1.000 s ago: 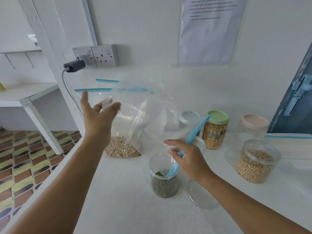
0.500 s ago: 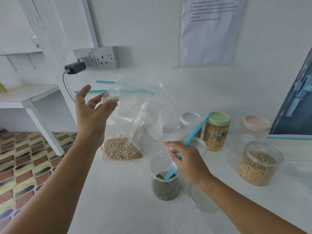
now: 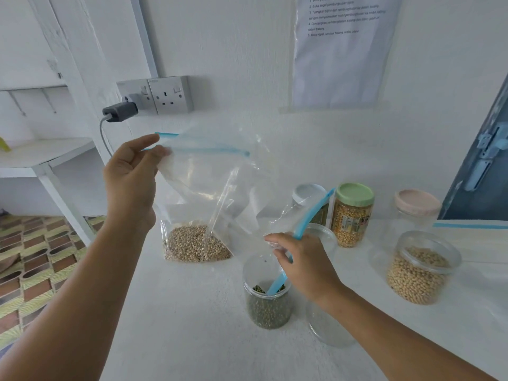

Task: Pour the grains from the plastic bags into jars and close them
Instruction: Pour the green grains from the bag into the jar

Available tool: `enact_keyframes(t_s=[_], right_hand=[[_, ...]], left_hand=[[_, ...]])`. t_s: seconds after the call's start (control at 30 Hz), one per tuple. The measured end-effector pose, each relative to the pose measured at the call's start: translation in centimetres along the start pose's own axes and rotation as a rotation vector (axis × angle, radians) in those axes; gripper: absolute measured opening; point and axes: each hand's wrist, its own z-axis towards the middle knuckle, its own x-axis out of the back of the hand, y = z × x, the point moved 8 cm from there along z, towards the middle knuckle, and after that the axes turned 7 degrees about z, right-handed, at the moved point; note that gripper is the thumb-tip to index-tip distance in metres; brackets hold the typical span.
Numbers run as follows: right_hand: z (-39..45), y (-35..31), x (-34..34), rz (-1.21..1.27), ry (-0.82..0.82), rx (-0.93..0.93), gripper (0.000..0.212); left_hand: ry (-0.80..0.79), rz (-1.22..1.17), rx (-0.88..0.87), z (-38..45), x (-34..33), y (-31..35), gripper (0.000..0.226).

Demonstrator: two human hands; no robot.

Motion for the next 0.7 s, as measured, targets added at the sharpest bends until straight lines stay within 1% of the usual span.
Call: enact_keyframes(t_s=[0.07, 0.17, 0.3, 0.43, 0.53, 0.6, 0.63, 0.7], right_hand=[[0.1, 0.1, 0.0, -0.007, 0.007, -0.009, 0.035], [0.0, 0.0, -0.3, 0.012, -0.005, 0.0, 0.036], [-0.4, -0.3, 0.1, 0.004, 0.025, 0.017, 0.037], [0.2, -0.5, 0.2, 0.196, -0.04, -0.007, 0.039], [0.5, -0.8, 0.3, 0.374, -0.115, -0.064, 0.049], [0.2, -1.0, -0.1, 0.42, -0.183, -0.091, 0.054], [0.1, -1.0, -0.2, 0.423, -0.188, -0.099, 0.056], [-0.1, -0.7, 0.0, 0.404, -0.135, -0.104, 0.054]], left_hand=[[0.027, -0.006, 0.011, 0.0, 0.4, -0.2, 0.026], [-0.038, -0.022, 0.019, -0.2, -0.1, -0.2, 0.024], [-0.032, -0.051, 0.023, -0.2, -0.2, 0.1, 0.026], [-0.02, -0.157, 0.043, -0.3, -0.6, 0.3, 0.024], [-0.01, -0.225, 0.068, -0.3, -0.9, 0.4, 0.026], [-0.01, -0.236, 0.075, -0.3, -1.1, 0.4, 0.028], [-0.02, -0.222, 0.072, -0.3, -1.2, 0.2, 0.029], [-0.067, -0.168, 0.068, -0.6, -1.4, -0.3, 0.038]])
